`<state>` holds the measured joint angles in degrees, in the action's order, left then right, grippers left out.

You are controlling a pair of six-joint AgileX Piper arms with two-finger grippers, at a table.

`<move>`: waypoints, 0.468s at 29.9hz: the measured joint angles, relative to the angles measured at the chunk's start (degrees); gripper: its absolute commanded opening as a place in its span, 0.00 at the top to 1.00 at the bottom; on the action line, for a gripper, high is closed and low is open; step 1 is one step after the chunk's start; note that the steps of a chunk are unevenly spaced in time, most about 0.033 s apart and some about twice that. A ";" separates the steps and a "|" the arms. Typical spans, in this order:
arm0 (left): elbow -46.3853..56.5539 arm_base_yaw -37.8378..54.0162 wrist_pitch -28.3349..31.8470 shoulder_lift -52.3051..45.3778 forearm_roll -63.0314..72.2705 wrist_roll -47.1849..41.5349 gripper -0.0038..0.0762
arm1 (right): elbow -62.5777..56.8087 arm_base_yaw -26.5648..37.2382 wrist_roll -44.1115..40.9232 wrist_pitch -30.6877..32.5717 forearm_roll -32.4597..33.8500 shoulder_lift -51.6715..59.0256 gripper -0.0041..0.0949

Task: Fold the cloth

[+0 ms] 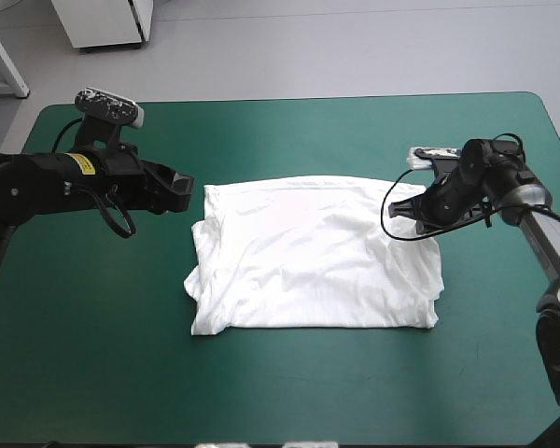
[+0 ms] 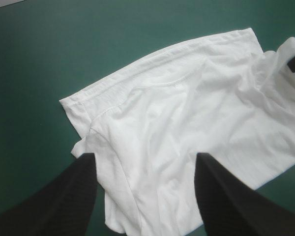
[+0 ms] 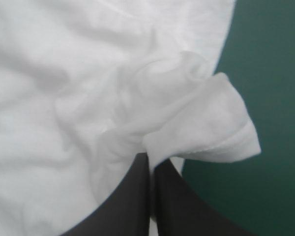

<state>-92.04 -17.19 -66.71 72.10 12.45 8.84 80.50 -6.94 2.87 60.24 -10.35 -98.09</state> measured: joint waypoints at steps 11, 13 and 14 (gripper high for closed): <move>0.00 0.00 -0.04 0.00 -0.13 0.06 0.42 | 0.11 -7.25 1.08 -4.44 -0.74 -7.56 0.97; 0.00 0.00 -0.04 0.00 -0.13 0.43 0.42 | 0.11 -7.95 1.93 -4.73 -0.69 -9.21 0.97; 0.00 0.00 -0.04 0.00 -0.13 0.52 0.42 | 0.17 -8.21 2.20 -4.81 -0.69 -9.73 0.97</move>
<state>-92.04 -17.19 -66.75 72.10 12.32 9.36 80.67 -15.16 5.07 55.43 -11.04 -107.82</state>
